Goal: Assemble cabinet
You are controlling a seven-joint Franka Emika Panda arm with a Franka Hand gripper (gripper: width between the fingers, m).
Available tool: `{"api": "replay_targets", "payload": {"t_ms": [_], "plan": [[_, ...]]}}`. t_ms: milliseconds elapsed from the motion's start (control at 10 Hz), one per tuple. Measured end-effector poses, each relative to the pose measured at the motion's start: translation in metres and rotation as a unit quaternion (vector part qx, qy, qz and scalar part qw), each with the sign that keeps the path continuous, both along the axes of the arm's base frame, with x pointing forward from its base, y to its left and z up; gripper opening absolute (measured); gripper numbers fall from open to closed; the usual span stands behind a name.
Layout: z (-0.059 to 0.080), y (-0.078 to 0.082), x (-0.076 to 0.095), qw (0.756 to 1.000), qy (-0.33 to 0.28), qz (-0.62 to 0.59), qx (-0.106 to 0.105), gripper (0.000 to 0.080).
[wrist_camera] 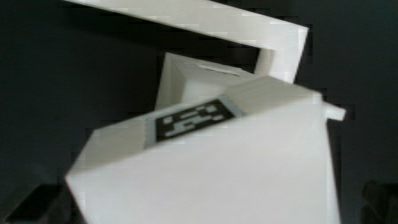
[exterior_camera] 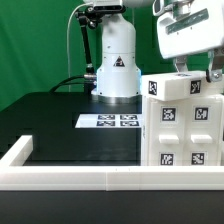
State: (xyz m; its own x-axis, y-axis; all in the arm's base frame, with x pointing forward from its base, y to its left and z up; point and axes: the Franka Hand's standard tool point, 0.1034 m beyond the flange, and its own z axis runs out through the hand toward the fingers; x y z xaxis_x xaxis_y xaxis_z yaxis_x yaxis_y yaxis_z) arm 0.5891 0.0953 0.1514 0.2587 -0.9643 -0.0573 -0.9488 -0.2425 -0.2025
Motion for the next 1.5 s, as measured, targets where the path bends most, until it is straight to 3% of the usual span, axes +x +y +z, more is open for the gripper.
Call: {"api": "replay_targets", "payload": {"t_ms": [400,600,800,1000,1500], "plan": [[0.023,-0.001,0.006,0.999,-0.021,0.026,0.008,0.0796],[0.021,0.000,0.005,0.999,-0.021,0.040,0.005,0.0796],[0.023,0.003,0.007,0.990,-0.027,0.136,-0.017,0.0796],[0.027,0.001,0.013,0.959,-0.046,0.277,-0.046,0.0796],[0.030,0.001,0.014,0.890,-0.056,0.447,-0.071,0.0796]]}}
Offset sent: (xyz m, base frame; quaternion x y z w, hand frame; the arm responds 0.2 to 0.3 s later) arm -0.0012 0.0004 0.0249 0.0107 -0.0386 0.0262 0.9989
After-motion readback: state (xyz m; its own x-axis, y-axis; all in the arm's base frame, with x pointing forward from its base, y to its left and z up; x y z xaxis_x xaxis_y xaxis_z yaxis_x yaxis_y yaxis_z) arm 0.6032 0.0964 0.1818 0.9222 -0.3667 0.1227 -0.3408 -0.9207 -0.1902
